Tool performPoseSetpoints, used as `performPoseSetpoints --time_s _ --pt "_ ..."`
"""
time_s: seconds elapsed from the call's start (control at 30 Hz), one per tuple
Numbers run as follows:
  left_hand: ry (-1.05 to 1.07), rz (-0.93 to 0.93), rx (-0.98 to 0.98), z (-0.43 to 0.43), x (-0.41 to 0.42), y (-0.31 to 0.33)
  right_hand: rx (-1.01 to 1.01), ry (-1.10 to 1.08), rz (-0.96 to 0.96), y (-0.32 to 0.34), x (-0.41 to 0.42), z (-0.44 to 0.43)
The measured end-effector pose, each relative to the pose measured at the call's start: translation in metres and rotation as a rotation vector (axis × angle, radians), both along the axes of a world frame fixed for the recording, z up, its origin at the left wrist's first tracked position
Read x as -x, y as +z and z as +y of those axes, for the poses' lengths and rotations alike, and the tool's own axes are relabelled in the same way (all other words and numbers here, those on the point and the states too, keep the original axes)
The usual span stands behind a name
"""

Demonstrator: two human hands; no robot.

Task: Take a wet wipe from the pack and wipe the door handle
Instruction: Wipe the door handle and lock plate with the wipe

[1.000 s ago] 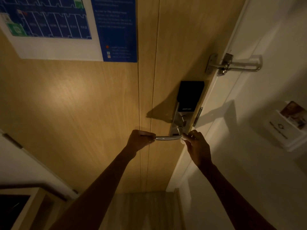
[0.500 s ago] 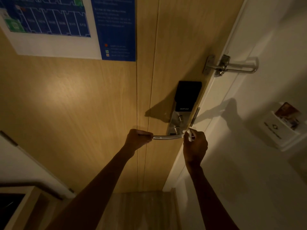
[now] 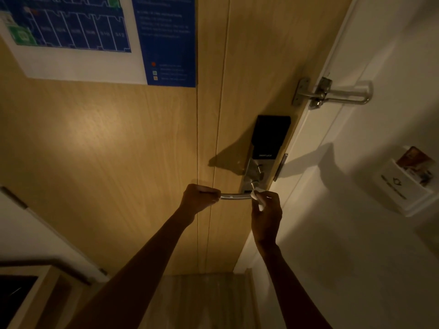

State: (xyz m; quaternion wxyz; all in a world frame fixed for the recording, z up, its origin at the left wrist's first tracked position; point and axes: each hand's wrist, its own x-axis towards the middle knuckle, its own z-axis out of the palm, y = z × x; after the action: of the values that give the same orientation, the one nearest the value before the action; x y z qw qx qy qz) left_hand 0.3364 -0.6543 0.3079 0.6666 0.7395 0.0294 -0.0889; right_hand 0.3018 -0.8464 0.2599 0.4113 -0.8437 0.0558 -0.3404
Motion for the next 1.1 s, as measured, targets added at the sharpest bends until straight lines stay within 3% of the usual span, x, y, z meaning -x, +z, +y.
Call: performPoseSetpoints --time_s 0.27,0.57,0.7,0.77,0.9,1.1 --pt "0.005 -0.001 0.010 0.000 0.000 -0.002 0.007 0.087 -0.011 -0.002 0.005 0.029" --pt "0.035 0.058 0.084 0.001 0.006 0.000 0.233 0.376 0.054 -0.001 0.006 0.046" --pt "0.032 0.076 0.081 0.003 0.003 0.002 0.380 0.509 0.212 -0.015 0.019 0.018" --pt "0.036 0.082 0.052 0.002 0.003 0.003 0.271 0.429 0.216 -0.019 0.024 0.008" --pt "0.050 0.079 0.031 -0.001 0.004 0.003 -0.188 0.157 0.156 0.004 0.025 0.000" --pt "0.035 0.089 -0.003 -0.001 0.000 0.006 -0.472 -0.051 0.128 0.013 0.016 -0.024"
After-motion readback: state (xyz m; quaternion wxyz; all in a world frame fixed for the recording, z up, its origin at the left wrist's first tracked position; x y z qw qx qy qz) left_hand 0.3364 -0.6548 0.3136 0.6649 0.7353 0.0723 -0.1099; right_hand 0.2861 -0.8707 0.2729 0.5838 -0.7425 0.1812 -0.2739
